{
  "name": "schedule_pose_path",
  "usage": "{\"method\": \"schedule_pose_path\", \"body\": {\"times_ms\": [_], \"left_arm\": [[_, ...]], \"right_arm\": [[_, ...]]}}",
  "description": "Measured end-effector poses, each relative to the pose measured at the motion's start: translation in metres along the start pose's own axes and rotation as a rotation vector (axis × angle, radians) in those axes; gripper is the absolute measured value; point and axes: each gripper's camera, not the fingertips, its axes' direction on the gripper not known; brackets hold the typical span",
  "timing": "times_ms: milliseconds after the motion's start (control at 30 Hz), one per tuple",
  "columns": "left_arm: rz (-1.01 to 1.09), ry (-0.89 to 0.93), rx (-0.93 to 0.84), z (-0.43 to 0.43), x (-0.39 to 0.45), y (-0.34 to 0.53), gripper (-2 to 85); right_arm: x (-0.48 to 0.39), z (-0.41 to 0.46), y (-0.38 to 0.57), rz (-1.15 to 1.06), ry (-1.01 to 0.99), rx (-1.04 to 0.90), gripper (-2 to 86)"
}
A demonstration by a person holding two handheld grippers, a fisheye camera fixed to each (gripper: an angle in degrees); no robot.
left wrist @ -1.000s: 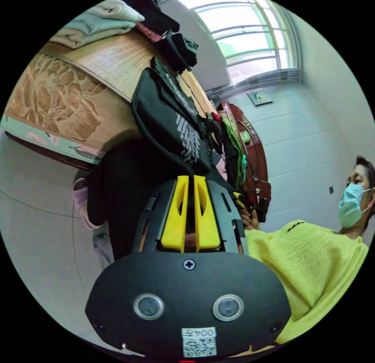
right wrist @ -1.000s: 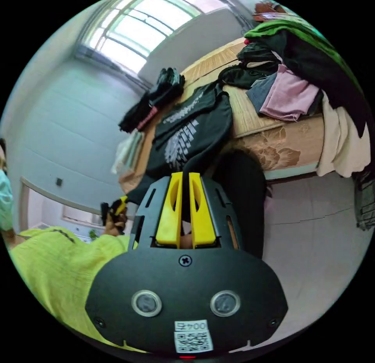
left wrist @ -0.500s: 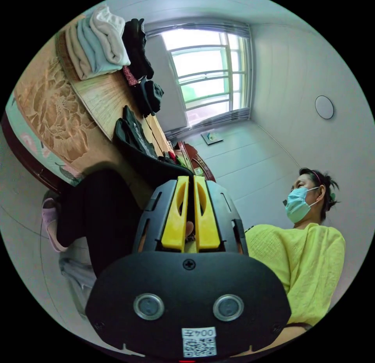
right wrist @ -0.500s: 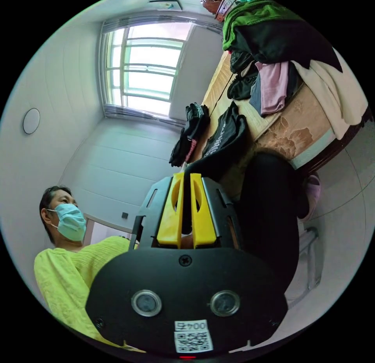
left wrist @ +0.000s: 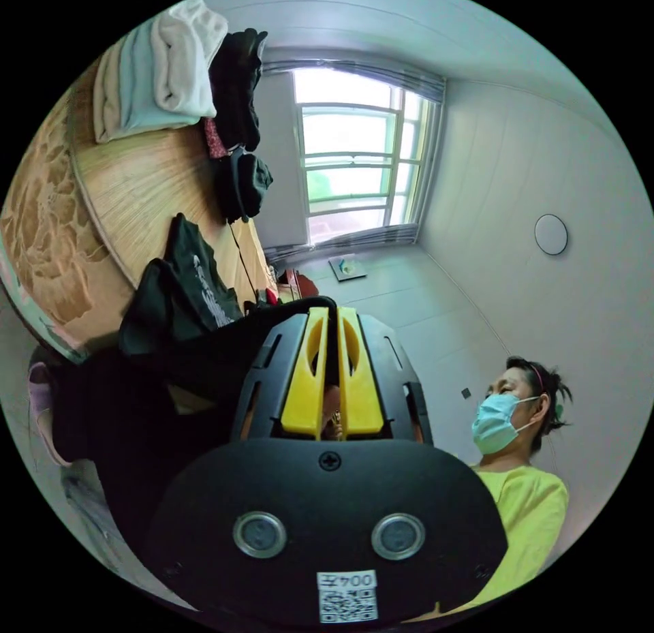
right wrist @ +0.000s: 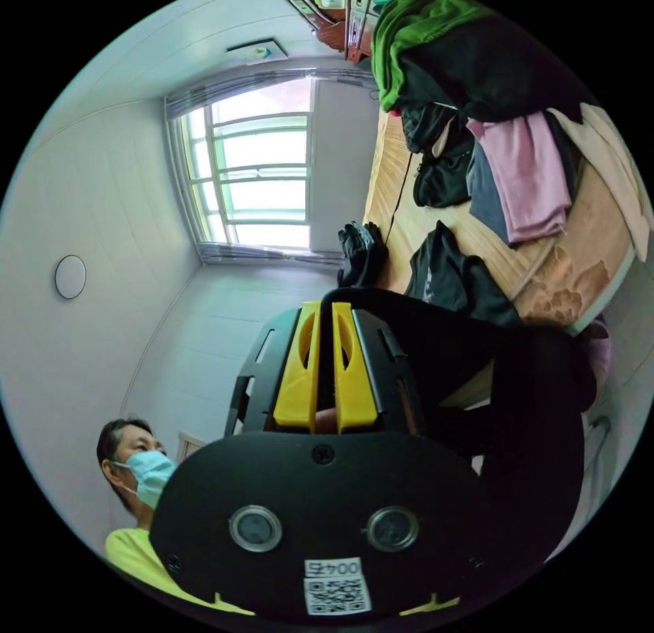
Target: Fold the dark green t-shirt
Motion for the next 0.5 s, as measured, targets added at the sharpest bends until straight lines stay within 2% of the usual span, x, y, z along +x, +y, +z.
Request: {"method": "schedule_pose_path", "body": {"times_ms": [133,267,500], "left_arm": [[0.008,-0.033,0.008,0.059,0.005,-0.077,2.5],[-0.011,-0.140,0.028,0.118,-0.006,-0.152,2.7],[-0.131,-0.299,0.078,0.199,-0.069,-0.241,2.6]], "right_arm": [[-0.009,0.055,-0.053,-0.010,0.046,0.021,4.1],[0.000,0.129,-0.117,0.011,0.111,0.037,4.1],[0.080,0.260,-0.219,0.135,0.266,0.027,4.3]]}}
